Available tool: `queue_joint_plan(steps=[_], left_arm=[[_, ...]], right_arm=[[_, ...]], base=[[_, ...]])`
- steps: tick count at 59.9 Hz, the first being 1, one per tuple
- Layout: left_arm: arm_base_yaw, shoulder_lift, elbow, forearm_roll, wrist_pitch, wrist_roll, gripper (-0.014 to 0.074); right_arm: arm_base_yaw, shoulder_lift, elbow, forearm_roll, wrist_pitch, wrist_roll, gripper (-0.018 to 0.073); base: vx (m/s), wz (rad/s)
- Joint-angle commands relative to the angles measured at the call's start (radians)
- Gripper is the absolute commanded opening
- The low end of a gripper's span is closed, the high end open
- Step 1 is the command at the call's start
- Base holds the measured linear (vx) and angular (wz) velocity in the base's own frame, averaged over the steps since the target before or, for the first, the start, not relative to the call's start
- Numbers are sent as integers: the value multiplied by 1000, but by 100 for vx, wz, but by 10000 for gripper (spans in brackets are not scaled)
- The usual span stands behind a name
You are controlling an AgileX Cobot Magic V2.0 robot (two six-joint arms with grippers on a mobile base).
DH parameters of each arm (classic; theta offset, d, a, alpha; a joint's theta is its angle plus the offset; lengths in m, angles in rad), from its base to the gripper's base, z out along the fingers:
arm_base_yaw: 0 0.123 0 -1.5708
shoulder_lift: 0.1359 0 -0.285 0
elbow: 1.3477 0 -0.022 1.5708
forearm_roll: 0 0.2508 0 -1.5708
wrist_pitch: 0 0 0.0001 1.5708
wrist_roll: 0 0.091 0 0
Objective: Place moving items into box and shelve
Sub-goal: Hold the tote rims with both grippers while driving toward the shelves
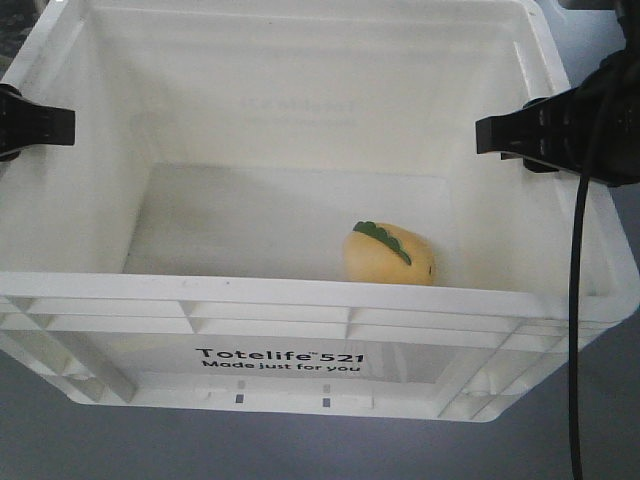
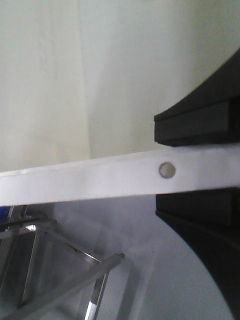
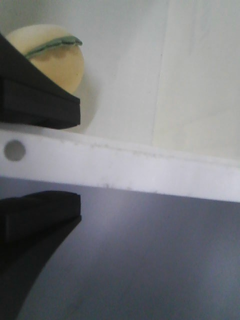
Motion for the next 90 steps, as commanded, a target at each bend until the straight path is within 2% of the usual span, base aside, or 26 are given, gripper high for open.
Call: queue_joint_plan(steps=[1,51,90], left_arm=[[-6,-36,-41,40,-140,-1,140],[-6,-36,-41,40,-140,-1,140],[-6,-36,-41,40,-140,-1,140]], right_arm=[[-8,-27,-39,-94,-64,34,148],[-8,-27,-39,-94,-64,34,148],[-8,-27,-39,-94,-64,34,148]], base=[[12,-45],[12,-43],[18,-18]])
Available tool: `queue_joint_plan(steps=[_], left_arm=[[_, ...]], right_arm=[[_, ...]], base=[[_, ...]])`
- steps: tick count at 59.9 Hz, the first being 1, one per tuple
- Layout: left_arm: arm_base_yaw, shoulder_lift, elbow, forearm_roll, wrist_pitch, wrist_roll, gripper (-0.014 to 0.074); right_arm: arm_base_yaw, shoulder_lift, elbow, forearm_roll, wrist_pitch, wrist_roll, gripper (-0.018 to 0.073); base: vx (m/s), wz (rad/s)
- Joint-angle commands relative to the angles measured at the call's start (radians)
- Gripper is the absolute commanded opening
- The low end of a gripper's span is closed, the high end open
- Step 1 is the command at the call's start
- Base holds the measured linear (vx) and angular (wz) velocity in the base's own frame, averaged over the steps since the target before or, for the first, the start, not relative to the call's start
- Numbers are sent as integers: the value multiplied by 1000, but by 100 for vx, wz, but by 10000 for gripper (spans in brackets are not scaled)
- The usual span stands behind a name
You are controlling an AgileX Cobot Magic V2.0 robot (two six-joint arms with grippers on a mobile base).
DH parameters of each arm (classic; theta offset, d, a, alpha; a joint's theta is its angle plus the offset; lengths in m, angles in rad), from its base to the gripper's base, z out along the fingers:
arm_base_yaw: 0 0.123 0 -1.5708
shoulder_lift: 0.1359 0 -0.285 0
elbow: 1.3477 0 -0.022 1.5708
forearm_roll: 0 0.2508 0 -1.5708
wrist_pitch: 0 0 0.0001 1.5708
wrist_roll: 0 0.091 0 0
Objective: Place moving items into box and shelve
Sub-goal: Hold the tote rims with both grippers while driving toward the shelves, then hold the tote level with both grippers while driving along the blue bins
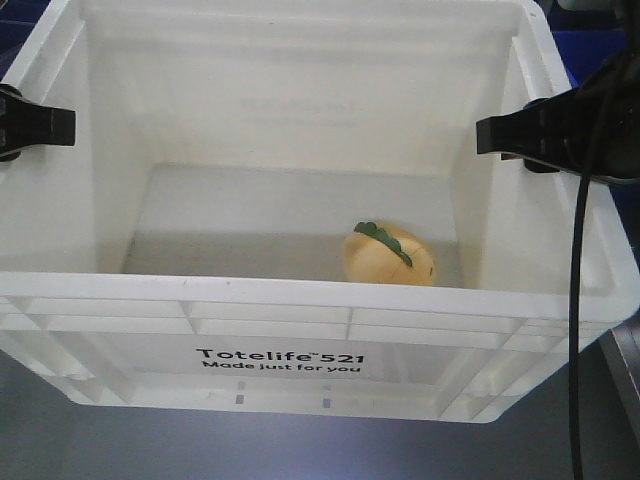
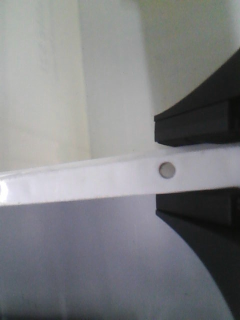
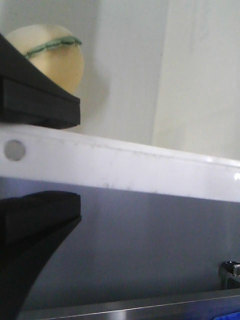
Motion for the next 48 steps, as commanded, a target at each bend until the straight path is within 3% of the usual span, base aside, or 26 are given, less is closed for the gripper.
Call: queue_joint_plan(steps=[1,48], left_arm=[[-6,-36,-41,40,-140,-1,140],[-6,-36,-41,40,-136,-1,140]], right_arm=[[-8,-27,-39,-94,-66,34,148],[-12,-27,-39,-94,-63,34,148]], base=[[23,-5],[26,-5]])
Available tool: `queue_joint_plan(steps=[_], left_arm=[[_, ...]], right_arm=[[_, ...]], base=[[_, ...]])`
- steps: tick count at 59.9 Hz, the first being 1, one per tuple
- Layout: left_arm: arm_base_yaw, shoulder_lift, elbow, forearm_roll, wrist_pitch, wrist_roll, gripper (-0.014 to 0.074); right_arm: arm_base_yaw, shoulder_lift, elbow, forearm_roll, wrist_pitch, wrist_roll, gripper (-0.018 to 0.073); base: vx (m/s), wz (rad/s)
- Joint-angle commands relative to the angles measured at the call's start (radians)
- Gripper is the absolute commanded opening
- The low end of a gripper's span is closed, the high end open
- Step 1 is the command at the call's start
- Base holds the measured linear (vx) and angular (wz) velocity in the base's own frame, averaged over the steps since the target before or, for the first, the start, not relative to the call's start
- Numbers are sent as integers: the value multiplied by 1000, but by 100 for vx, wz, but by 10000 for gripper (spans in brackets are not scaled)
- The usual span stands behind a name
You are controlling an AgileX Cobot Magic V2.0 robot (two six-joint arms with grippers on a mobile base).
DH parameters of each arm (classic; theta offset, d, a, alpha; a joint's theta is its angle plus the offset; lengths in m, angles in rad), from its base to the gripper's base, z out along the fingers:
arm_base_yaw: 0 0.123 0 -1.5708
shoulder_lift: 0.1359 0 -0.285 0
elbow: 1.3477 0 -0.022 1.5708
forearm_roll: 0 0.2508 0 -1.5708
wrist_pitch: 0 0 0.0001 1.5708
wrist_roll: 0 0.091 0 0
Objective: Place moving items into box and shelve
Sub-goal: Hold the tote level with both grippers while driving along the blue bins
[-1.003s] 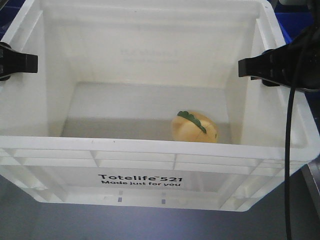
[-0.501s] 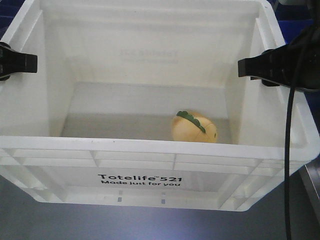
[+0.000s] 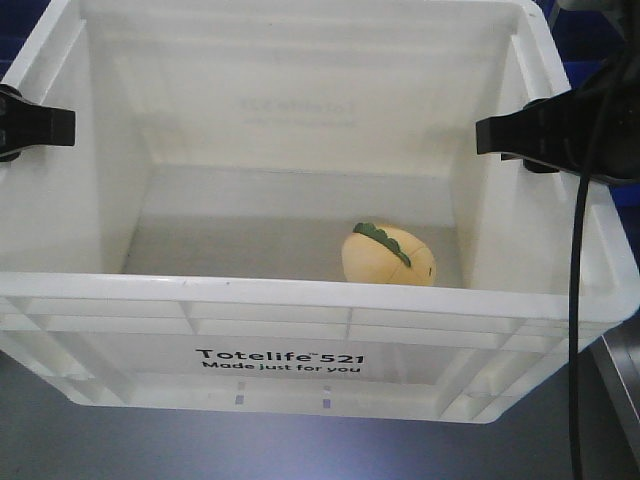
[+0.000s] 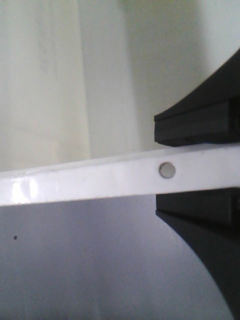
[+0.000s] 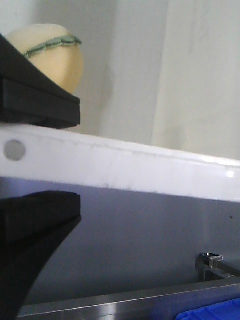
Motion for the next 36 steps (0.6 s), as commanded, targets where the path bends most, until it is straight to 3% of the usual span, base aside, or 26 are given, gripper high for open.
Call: queue_joint_plan(steps=[1,36], left_arm=[[-6,-36,-41,40,-137,-1,140],[-6,-36,-41,40,-136,-1,140]], right_arm=[[-12,-27,-39,-95,-63,34,148],[-12,-27,-39,-94,-64,34,148]], base=[[29,-8],[29,-9]])
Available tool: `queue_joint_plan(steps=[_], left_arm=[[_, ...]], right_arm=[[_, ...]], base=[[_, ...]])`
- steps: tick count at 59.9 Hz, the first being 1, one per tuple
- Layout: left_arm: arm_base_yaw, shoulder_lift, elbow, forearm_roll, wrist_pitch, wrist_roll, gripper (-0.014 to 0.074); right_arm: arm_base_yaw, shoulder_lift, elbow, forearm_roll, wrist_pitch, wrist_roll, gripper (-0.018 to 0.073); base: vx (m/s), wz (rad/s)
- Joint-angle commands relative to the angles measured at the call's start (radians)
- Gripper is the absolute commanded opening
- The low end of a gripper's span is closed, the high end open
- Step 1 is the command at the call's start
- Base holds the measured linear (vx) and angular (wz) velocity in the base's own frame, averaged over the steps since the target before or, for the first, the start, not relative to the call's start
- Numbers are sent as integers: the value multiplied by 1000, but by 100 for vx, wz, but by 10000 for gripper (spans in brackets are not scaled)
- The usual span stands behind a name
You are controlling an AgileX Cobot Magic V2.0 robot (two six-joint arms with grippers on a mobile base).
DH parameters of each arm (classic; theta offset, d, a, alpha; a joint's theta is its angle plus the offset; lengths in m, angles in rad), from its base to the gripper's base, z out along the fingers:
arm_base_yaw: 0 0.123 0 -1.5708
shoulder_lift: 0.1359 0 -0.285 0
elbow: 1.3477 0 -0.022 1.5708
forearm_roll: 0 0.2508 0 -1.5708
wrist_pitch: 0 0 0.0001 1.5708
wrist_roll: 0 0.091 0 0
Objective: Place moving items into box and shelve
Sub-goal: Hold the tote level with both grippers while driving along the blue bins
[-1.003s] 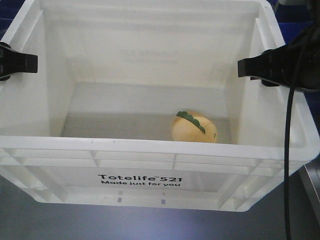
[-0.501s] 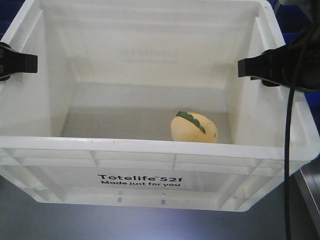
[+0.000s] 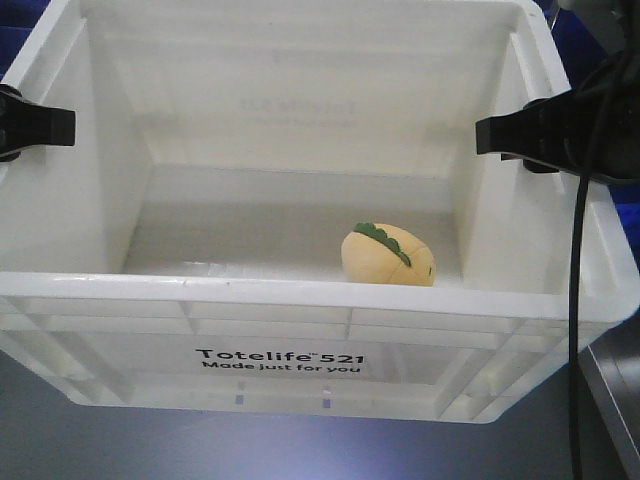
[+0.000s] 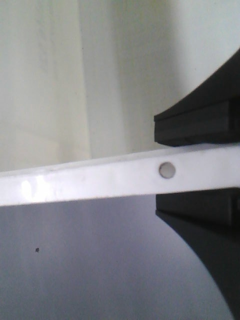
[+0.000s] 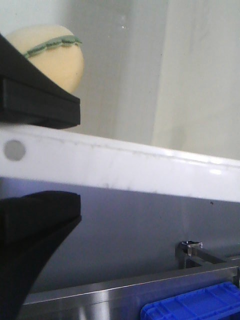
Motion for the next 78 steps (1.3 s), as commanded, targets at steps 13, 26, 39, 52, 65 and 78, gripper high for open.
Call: queue_joint_plan(steps=[13,26,39,52,65,78], left_arm=[[-6,-36,-41,40,-135,-1,140],[-6,-36,-41,40,-135,-1,140],[-6,-36,-41,40,-135,-1,140],[-6,-36,-41,40,-135,-1,140],[-6,-36,-41,40,-135,-1,140],[-6,-36,-41,40,-135,-1,140]], right_arm=[[-12,-27,-39,-94,-64,34,148],[-12,-27,-39,-94,-64,34,148],[-12,-27,-39,-95,-64,34,148],[-12,-27,-39,-95,-64,34,148],[-12,-27,-39,-95,-64,34,148],[-12,-27,-39,-95,-64,34,148]], base=[[31,-6],[32,0],[32,2],[33,2],[35,0],[35,-1]])
